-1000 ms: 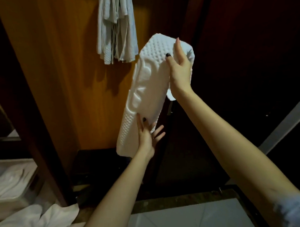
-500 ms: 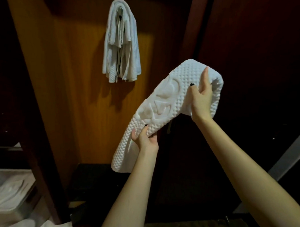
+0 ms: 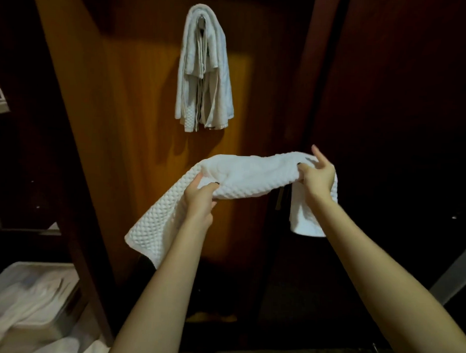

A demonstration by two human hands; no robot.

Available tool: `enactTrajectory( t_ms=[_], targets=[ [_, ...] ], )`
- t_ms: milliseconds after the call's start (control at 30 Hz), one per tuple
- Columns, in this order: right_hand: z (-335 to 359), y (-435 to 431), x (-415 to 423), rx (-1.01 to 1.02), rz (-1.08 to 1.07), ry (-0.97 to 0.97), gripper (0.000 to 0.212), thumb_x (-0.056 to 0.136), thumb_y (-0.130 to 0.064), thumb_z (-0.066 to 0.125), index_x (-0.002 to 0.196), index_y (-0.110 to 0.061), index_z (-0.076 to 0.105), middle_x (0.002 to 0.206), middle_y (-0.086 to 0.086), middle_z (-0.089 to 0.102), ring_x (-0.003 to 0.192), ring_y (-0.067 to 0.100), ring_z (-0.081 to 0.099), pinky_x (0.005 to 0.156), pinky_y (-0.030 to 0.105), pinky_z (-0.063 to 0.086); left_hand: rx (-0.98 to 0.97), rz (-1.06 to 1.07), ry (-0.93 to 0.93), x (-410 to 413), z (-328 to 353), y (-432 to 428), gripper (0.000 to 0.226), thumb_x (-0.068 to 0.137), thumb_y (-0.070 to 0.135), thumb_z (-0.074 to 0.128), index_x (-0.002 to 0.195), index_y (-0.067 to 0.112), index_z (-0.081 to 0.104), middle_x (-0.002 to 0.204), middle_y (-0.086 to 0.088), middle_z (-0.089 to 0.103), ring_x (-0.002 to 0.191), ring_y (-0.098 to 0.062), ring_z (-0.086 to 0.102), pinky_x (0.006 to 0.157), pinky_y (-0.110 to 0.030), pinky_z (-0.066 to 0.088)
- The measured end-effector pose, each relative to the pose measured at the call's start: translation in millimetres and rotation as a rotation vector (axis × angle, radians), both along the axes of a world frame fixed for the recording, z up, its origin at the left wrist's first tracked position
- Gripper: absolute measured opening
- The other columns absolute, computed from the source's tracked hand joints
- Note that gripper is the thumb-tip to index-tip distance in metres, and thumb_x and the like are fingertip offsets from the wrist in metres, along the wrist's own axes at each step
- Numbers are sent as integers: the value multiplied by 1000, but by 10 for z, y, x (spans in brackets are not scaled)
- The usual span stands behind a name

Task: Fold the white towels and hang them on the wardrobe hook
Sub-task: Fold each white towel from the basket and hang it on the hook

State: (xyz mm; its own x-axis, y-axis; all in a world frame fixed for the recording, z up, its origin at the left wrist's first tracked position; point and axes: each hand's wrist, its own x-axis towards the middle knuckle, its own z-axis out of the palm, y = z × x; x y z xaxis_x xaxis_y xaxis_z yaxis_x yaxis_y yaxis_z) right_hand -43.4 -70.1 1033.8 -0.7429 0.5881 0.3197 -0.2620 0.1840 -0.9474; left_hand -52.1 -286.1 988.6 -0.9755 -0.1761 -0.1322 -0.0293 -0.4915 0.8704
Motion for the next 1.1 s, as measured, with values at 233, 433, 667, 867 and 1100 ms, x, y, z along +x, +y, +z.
enactTrajectory(
  t_ms=[233, 433, 667, 867, 1100],
  targets=[
    [-271, -601, -164, -329, 35, 17, 52, 87, 5, 57, 137, -11, 52, 127, 12, 59, 112, 24, 61, 97, 36, 52, -247, -35, -117, -336, 70, -699, 49, 85, -2, 60, 131, 12, 55, 122, -11, 63, 98, -23, 62, 75, -33, 55],
    [-580, -1113, -182, -714, 85, -73, 57, 87, 13, 55, 139, -9, 49, 129, 21, 59, 108, 32, 63, 93, 41, 54, -303, 75, -237, -713, -23, -1229, 37, 83, 0, 63, 120, 1, 60, 116, -20, 64, 99, -32, 63, 72, -38, 57],
    [-891, -1567, -192, -339, -146, 34, 47, 87, 1, 56, 131, -14, 59, 97, 2, 62, 77, 7, 57, 65, 5, 47, -124, 258, 125, -636, -259, -1497, 60, 86, -1, 59, 136, 30, 50, 142, 1, 48, 128, -21, 45, 99, -31, 43],
    [-498, -1462, -334, -129, -138, 13, 50, 85, -13, 55, 131, -31, 59, 90, -10, 63, 83, -2, 63, 80, 18, 49, 49, 147, 200, -853, 128, -1586, 73, 83, -4, 62, 142, 31, 39, 144, -7, 43, 125, -27, 49, 97, -47, 50],
    [322, -1306, -620, 14, -134, 245, 50, 85, -10, 57, 135, -18, 56, 69, -5, 56, 60, 1, 52, 67, 22, 54, -62, 176, 396, -1266, 830, -1603, 53, 89, 6, 58, 139, 20, 49, 142, -2, 49, 126, -17, 49, 105, -33, 43]
  ],
)
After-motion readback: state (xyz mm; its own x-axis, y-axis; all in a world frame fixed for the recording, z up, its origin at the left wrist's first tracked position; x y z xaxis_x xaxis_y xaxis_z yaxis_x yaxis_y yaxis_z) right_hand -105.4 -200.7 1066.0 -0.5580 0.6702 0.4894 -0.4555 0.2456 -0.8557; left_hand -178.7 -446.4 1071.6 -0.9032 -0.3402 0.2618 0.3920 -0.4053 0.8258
